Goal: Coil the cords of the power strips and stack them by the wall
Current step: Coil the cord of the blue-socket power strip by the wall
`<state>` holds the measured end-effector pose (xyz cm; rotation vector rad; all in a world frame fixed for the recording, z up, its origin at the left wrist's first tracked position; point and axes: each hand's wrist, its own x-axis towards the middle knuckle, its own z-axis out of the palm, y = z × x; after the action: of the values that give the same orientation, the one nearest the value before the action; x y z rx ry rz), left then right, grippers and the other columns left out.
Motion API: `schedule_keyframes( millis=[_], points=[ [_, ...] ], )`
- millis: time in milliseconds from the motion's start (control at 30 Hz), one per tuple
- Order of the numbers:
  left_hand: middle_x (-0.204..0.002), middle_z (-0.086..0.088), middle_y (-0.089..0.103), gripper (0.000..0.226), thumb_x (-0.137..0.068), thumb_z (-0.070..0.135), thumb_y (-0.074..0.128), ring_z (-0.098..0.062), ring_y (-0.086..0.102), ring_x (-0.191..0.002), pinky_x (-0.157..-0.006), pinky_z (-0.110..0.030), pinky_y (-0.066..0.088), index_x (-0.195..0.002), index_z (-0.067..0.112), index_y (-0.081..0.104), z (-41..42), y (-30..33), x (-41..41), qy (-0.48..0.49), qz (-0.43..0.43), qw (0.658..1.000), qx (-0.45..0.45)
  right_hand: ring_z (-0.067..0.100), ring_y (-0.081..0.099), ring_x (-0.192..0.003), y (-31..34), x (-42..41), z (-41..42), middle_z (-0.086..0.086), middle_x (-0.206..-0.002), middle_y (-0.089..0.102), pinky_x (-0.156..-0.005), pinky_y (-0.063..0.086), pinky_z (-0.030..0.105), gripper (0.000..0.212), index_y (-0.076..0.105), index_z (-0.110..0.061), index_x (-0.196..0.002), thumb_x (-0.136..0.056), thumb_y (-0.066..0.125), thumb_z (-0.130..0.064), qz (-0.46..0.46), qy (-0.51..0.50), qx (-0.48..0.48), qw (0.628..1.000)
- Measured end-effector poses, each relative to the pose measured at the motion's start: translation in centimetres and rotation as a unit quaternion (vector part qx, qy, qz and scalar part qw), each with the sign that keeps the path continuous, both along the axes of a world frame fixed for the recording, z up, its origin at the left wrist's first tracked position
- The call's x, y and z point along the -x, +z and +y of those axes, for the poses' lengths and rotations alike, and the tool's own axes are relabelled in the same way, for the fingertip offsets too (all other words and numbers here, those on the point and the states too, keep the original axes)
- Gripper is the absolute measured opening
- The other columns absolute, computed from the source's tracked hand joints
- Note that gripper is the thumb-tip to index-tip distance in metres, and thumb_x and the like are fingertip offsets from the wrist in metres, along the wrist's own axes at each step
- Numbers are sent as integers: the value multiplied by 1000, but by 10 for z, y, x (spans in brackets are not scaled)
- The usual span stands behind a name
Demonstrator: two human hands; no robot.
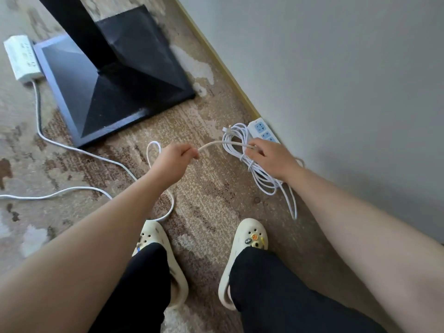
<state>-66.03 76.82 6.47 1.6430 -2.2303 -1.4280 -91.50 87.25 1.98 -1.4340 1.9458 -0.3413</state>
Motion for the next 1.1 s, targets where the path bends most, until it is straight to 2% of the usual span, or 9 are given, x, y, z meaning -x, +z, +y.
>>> schedule_keyframes(
  millis=[100, 200, 300, 433, 500, 567, 733, 900, 1100],
  points=[
    [-66, 0, 57, 27, -100, 31, 48, -7, 36, -43, -38, -20, 30, -87, 20, 69, 6, 16, 17, 16, 33, 999, 15, 16, 54, -64, 18, -13, -10, -3, -71, 58, -56, 35, 35, 27, 53, -25, -87, -102, 39, -43, -2, 13, -2, 1000],
    [-68, 2, 55, 27, -101, 31, 46, -9, 39, -49, -42, -19, 32, -89, 21, 68, 11, 19, 10, -30, 25, 999, 16, 20, 49, -64, 28, -8, -17, -1, -68, 53, -54, 31, 34, 33, 50, -24, -75, -104, 38, -33, 54, -48, 3, 997],
    [-67, 3, 55, 26, -101, 33, 45, -7, 39, -46, -42, -19, 33, -88, 24, 66, 10, 18, -14, -95, -28, 995, 15, 25, 50, -70, 34, 5, -19, 3, -72, 54, -59, 32, 35, 33, 57, -13, -83, -104, 38, -31, 75, -151, 11, 986],
    [-67, 1, 59, 26, -101, 34, 41, -16, 49, -48, -46, -28, 38, -85, 28, 61, -2, 21, -55, -80, -128, 987, 59, 28, 52, -77, 41, 18, -13, 11, -83, 59, -64, 36, 38, 34, 59, -3, -88, -103, 39, -28, 54, -291, 36, 954],
    [-66, 0, 60, 28, -101, 33, 41, -17, 50, -49, -46, -26, 36, -85, 25, 62, -3, 26, -60, -44, -141, 987, 69, 28, 54, -82, 47, 17, -15, 13, -88, 60, -71, 41, 39, 36, 61, 0, -93, -103, 39, -27, 22, -354, 48, 934],
    [-66, 0, 60, 28, -101, 33, 43, -16, 49, -48, -47, -27, 36, -82, 26, 62, 4, 34, -47, -20, -105, 992, 66, 27, 54, -83, 52, 10, -20, 14, -90, 59, -72, 42, 39, 33, 60, -1, -94, -102, 38, -25, -34, -412, 55, 909],
    [-66, 2, 60, 29, -101, 34, 42, -10, 42, -45, -42, -24, 35, -82, 24, 62, 24, 58, 13, -7, -14, 999, 47, 17, 54, -48, 69, -3, -24, 12, -74, 61, -50, 48, 29, 24, 52, -6, -100, -100, 40, -28, -263, -473, 72, 838],
    [-67, 1, 57, 29, -100, 24, 43, -9, 40, -45, -39, -22, 32, -84, 14, 65, 35, 58, 58, 15, -4, 999, -50, 20, 66, -63, 56, 0, 5, 11, -85, 73, -62, 52, 30, 39, 62, -8, -100, -100, 47, -43, -348, -447, 8, 824],
    [-62, 0, 52, 30, -100, 17, 46, -8, 35, -40, -37, -21, 31, -80, 8, 67, 52, 36, 78, 27, -31, 988, -147, 23, 68, -64, 39, -7, 19, 10, -80, 75, -63, 48, 30, 34, 57, -6, -106, -99, 50, -39, -416, -423, -11, 805]
  ],
)
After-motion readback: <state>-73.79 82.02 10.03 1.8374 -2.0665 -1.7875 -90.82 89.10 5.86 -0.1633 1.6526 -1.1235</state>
